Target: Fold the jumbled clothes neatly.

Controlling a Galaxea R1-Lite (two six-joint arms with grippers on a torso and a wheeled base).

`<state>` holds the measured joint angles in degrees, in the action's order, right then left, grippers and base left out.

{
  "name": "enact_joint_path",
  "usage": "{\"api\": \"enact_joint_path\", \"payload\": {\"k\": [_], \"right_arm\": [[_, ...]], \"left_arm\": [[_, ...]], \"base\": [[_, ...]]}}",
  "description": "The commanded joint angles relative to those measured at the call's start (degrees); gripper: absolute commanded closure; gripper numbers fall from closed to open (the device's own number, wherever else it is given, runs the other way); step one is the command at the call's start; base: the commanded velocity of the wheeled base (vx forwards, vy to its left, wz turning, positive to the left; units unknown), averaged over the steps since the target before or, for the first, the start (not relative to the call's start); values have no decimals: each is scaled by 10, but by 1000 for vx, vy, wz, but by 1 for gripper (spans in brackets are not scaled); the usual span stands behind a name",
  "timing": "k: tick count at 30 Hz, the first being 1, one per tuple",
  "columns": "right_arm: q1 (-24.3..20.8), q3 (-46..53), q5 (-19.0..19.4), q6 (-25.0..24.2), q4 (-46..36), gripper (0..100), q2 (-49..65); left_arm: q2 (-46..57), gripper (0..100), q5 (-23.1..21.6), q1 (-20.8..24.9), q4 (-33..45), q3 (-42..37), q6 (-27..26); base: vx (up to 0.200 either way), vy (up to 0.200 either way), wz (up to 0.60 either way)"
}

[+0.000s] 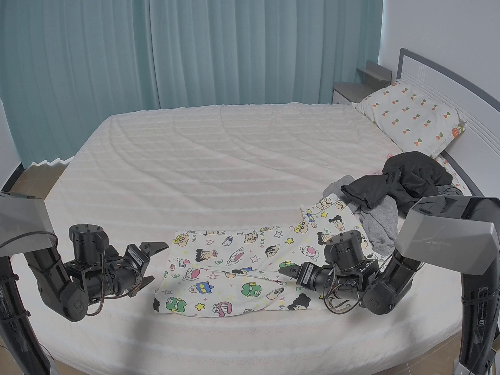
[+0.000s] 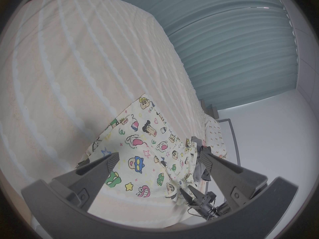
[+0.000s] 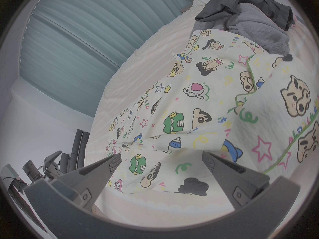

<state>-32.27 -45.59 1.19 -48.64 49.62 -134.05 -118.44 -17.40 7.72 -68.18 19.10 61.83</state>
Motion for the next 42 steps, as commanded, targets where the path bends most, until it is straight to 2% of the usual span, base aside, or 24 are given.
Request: {"api": "enact_joint_path", "payload": {"k": [1,5,9,17,29,33,37,38,42], "right_arm": [[0,-25,-5,1,-24,0,-6],[4,-68,-8,1,-88,0,-10],[3,-117,-35,2,-151,0,-24],[1,-169,-76,4,-151,0,-53],[3,-163,-85,6,-123,0,-43],[4,-95,-64,9,-127,0,28],[7,-67,-57,22,-124,0,48],[21,-28,-52,45,-116,0,78],[34,32,-37,48,-105,0,133]], "left_arm": [[-9,0,1,5,-1,-2,0],[-10,0,2,5,-1,-2,0],[-11,0,2,5,-4,-1,0],[-12,0,3,4,-5,-1,0],[-12,0,2,5,-5,-2,0],[-12,0,3,5,-5,7,-3],[-16,0,2,5,-4,16,-27],[-46,0,1,0,2,39,-112],[-81,0,1,-6,45,91,-213]], "base": [[0,0,0],[0,0,0],[0,0,0],[0,0,0],[0,0,0],[0,0,0],[0,0,0],[0,0,0],[0,0,0]]}}
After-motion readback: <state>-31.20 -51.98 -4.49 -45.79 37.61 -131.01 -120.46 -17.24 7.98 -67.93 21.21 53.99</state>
